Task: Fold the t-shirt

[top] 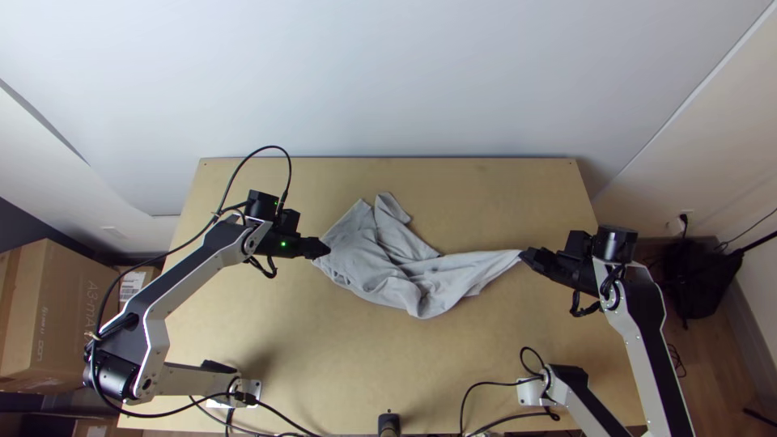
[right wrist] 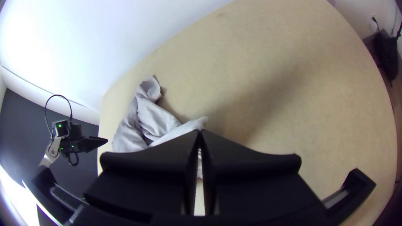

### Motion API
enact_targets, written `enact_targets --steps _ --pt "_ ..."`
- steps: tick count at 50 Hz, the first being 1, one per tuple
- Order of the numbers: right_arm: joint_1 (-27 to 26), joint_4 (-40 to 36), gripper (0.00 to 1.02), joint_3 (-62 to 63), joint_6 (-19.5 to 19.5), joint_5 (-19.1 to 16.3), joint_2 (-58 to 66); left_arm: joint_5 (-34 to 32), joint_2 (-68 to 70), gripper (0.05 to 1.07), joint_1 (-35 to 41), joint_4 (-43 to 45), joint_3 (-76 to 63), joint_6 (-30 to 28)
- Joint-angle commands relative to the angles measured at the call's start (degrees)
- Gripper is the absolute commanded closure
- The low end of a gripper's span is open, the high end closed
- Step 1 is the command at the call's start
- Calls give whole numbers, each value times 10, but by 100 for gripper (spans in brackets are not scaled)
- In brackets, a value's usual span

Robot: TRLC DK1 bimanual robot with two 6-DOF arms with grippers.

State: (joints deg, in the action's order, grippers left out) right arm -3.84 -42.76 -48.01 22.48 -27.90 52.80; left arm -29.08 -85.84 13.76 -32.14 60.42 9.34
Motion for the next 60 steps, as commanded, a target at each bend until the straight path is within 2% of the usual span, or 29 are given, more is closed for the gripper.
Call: enact_targets --steps 1,12,37,39,41,43,44,60 --pt "-2 0 100 10 12 0 -14 3 -5 58 -2 9 -8 -10" --pt "-1 -1 100 10 13 0 -18 15 -28 55 2 15 -3 -16" --pt "1 -1 100 8 16 -1 -22 22 -59 56 46 15 -1 -9" --pt "1 -1 100 8 16 -1 -23 22 -60 65 50 15 -4 -9" --pt "1 -1 100 8 16 0 -23 29 -58 80 51 24 -7 -6" --pt "1 -1 100 8 16 0 -23 38 -51 100 50 53 -14 11" --pt "1 -1 100 8 16 0 -23 39 -47 105 50 63 -16 14" --pt "-5 -1 100 -2 13 0 -30 51 16 105 -23 45 47 50"
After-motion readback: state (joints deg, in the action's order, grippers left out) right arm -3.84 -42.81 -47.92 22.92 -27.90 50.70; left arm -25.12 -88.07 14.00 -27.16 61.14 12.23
